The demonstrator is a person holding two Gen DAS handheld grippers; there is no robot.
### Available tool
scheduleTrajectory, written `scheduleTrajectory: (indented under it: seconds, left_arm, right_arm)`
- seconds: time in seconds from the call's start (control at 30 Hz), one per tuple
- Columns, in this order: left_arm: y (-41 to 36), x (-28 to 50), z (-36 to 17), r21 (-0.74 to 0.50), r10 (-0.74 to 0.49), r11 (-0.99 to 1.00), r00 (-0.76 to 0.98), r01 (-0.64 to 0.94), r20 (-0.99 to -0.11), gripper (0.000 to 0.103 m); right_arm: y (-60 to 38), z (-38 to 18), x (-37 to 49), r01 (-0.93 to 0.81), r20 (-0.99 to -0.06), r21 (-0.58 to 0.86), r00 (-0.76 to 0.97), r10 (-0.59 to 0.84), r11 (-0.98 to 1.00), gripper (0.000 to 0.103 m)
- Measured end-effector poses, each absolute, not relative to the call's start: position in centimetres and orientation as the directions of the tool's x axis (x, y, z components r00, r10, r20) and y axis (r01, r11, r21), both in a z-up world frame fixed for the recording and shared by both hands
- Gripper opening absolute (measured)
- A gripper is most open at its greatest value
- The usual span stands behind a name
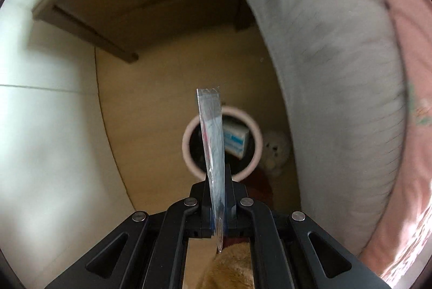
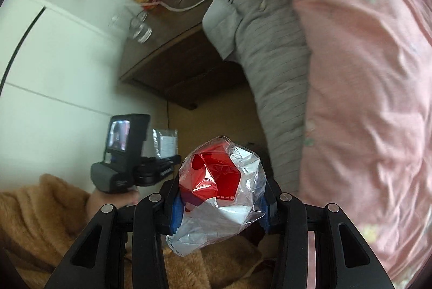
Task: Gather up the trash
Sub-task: 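Open the left tool to drop the plastic strip into the bin, then open the right tool to drop the red wrapper into the bin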
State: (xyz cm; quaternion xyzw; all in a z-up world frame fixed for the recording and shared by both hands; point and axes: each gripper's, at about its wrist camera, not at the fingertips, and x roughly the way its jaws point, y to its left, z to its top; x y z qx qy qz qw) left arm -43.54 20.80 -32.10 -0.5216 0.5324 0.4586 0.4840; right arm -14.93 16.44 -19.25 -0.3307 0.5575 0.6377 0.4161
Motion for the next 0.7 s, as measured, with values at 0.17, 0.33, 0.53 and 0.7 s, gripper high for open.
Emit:
scheduleTrajectory:
  seconds: [0.17, 0.33, 0.53, 0.7]
  left_arm:
    - [20.5, -42.6, -35.5, -0.067, -0.187, 0.021, 0.062, -0.998, -0.98, 0.003]
    - [19.5, -41.3, -36.8, -0.056, -0.195, 0.068, 0.041, -0.996, -0.98, 0.003]
    - [19.4, -40.7, -37.3, 0.036, -0.204, 0.095, -0.055, -0.995, -0.977, 0.017]
    - [19.3, -41.5, -37.5, 0.064, -0.193, 0.073, -0.077, -0.995, -0.978, 0.083]
  right_arm:
    - [15.8, -20.4, -15.7, -0.899, -0.892, 0.436, -0.437, 0.113, -0.037, 0.043]
    - [15.2, -21.0, -15.0, -0.902, -0.897, 0.432, -0.432, 0.091, -0.017, 0.043]
    - [14.6, -21.6, -13.4, -0.9, -0.898, 0.435, -0.432, 0.088, 0.019, 0.043]
    - [14.1, -21.7, -13.0, -0.897, -0.895, 0.441, -0.438, 0.082, 0.028, 0.043]
